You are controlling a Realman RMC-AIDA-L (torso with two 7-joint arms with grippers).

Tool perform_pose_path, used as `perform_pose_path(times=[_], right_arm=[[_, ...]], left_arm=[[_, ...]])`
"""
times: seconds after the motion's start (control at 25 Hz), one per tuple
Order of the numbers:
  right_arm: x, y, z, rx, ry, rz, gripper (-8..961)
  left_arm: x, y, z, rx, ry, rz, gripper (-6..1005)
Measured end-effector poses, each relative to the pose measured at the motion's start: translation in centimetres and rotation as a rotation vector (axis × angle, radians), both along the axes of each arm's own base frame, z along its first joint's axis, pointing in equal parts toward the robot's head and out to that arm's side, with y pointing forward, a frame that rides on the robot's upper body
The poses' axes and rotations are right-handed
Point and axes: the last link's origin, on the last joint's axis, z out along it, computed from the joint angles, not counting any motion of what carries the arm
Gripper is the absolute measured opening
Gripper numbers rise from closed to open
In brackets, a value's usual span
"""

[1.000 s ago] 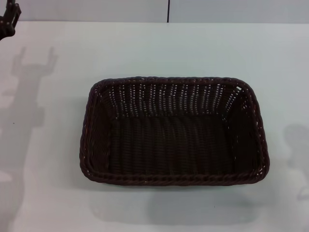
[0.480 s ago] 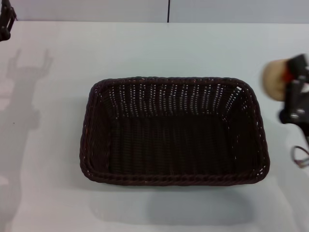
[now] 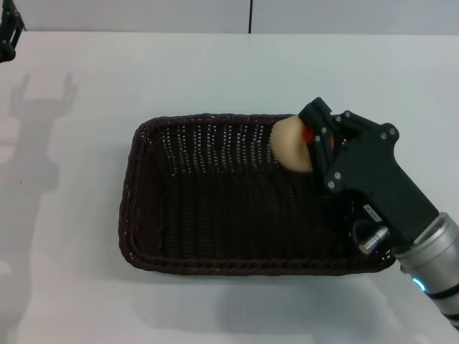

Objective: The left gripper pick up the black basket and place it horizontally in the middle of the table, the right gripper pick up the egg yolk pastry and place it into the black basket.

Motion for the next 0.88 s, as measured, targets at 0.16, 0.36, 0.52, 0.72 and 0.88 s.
perform_pose_path(times=[0.16, 0.36, 0.52, 0.72, 0.88], right_arm=[[0.0, -0.4, 0.2, 0.005, 0.013, 0.007, 18], [0.1, -0.8, 0.7, 0.029, 0.044, 0.006, 115], [0.9, -1.0, 1.7, 0.100, 0.081, -0.042, 273], [4.5, -1.9, 4.7, 0.290, 0.104, -0.211, 564], [7.9, -3.4, 7.0, 0.422, 0.112, -0.364, 682]], left_arm=[[0.0, 0.0, 0.0, 0.000, 0.000, -0.001, 813], [0.0, 0.0, 0.0, 0.000, 0.000, 0.001, 813], [-0.2, -0.2, 0.0, 0.001, 0.001, 0.005, 813], [-0.9, -1.0, 0.1, 0.007, -0.001, 0.020, 813], [-1.6, -1.9, 0.0, 0.007, 0.005, 0.032, 813]])
